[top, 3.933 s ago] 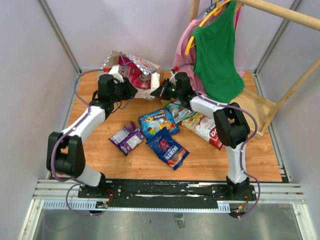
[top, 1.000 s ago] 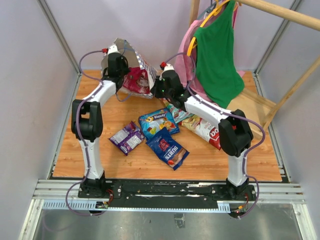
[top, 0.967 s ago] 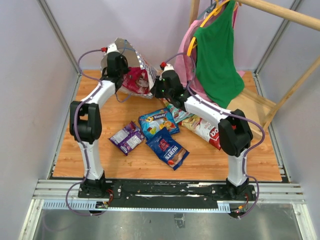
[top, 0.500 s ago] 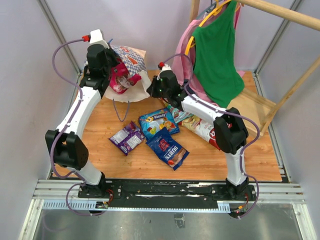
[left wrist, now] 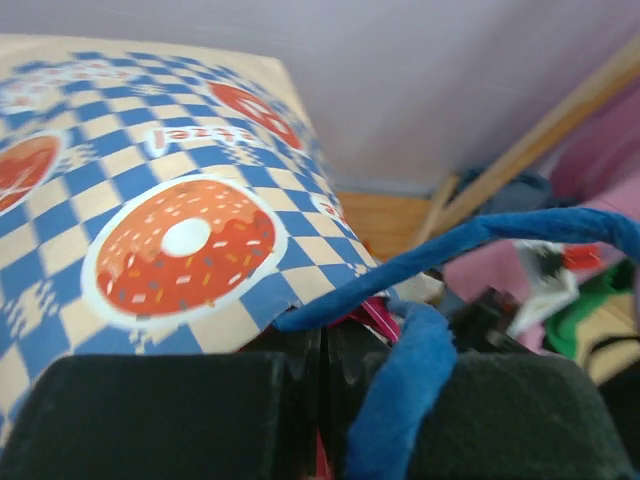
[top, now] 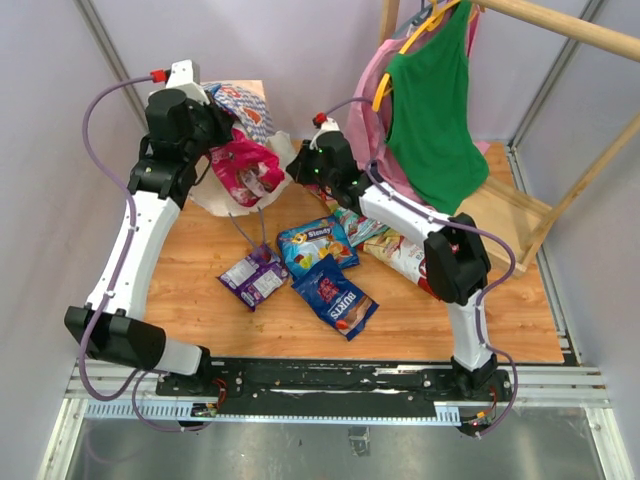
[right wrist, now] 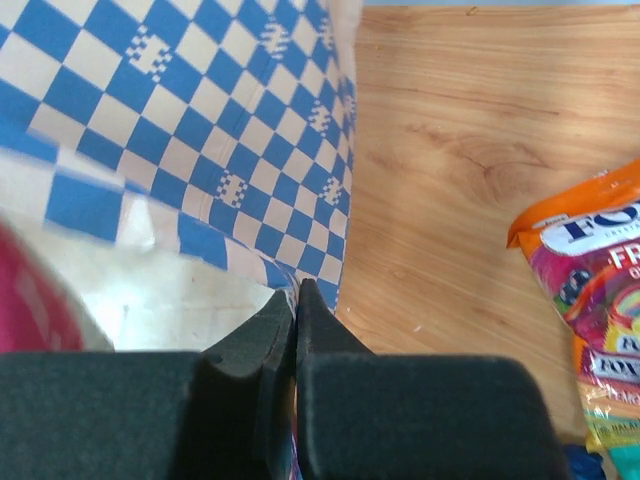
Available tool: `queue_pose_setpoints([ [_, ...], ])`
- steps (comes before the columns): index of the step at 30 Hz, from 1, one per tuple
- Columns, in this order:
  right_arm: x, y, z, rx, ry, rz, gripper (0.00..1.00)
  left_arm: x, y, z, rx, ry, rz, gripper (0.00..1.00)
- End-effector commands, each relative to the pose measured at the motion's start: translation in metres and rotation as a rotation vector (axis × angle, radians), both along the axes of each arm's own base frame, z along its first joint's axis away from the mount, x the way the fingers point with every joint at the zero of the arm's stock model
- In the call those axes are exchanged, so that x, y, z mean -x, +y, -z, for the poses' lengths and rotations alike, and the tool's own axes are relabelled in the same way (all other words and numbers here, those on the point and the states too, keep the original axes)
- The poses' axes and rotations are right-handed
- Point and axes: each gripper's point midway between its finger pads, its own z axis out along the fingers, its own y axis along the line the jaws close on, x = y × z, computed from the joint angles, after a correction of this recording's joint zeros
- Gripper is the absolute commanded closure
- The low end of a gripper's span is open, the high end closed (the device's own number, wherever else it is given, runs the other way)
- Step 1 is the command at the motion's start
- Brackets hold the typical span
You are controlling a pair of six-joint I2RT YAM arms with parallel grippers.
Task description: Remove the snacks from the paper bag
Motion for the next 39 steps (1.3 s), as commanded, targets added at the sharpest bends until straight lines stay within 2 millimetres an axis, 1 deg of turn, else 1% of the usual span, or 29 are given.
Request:
queue_pose_setpoints([
  [1, -0.015, -0.004, 0.047, 0.109, 0.088, 0.035, 0.99, 0.040, -0.032, -0.042, 0.154, -0.097, 0.190, 0.99],
  [3, -0.023, -0.002, 0.042, 0.110, 0.073, 0.041, 0.99, 0.053, -0.026, -0.036, 0.151, -0.074, 0.165, 0.99],
  [4, -0.027, -0.002, 0.040, 0.109, 0.067, 0.048, 0.99, 0.063, -0.018, -0.039, 0.143, -0.077, 0.132, 0.99],
  [7, -0.037, -0.004, 0.038, 0.109, 0.059, 0.071, 0.99, 0.085, 0.002, -0.040, 0.120, -0.076, 0.045, 0.99],
  [8, -0.040, -0.004, 0.039, 0.108, 0.061, 0.077, 0.99, 0.092, 0.005, -0.040, 0.120, -0.074, 0.036, 0.98],
  [10, -0.044, -0.007, 0.041, 0.107, 0.068, 0.090, 0.99, 0.102, 0.003, -0.036, 0.128, -0.058, 0.052, 0.98],
  [12, -0.046, -0.009, 0.043, 0.106, 0.072, 0.102, 0.99, 0.107, -0.007, -0.025, 0.137, -0.017, 0.110, 0.97],
  [15, -0.046, -0.013, 0.043, 0.107, 0.076, 0.118, 0.99, 0.107, -0.023, -0.001, 0.142, 0.058, 0.197, 0.97],
  [17, -0.045, -0.016, 0.043, 0.109, 0.071, 0.122, 0.99, 0.105, -0.026, 0.010, 0.143, 0.097, 0.209, 0.98],
  [18, -0.045, -0.018, 0.041, 0.112, 0.066, 0.127, 0.99, 0.106, -0.026, 0.011, 0.142, 0.103, 0.208, 0.98],
  [20, -0.047, -0.022, 0.040, 0.124, 0.057, 0.143, 0.99, 0.109, -0.028, 0.006, 0.154, 0.084, 0.220, 0.98],
  [22, -0.053, -0.030, 0.040, 0.145, 0.051, 0.172, 0.99, 0.115, -0.038, -0.009, 0.189, 0.038, 0.280, 0.98],
  [25, -0.068, -0.037, 0.041, 0.154, 0.040, 0.218, 0.99, 0.129, -0.072, -0.025, 0.271, 0.007, 0.487, 0.98],
  [27, -0.076, -0.040, 0.043, 0.164, 0.036, 0.232, 0.99, 0.134, -0.089, -0.026, 0.332, 0.012, 0.595, 0.99],
  [30, -0.080, -0.040, 0.042, 0.175, 0.026, 0.238, 0.99, 0.140, -0.108, -0.011, 0.415, 0.062, 0.720, 0.99],
  [33, -0.080, -0.042, 0.042, 0.182, 0.017, 0.243, 0.99, 0.150, -0.120, 0.006, 0.454, 0.098, 0.823, 1.00],
  [37, -0.083, -0.044, 0.043, 0.194, 0.007, 0.253, 0.99, 0.158, -0.129, 0.039, 0.461, 0.175, 0.853, 0.99],
  [39, -0.085, -0.045, 0.043, 0.195, 0.004, 0.255, 0.99, 0.165, -0.131, 0.049, 0.439, 0.194, 0.851, 0.99],
])
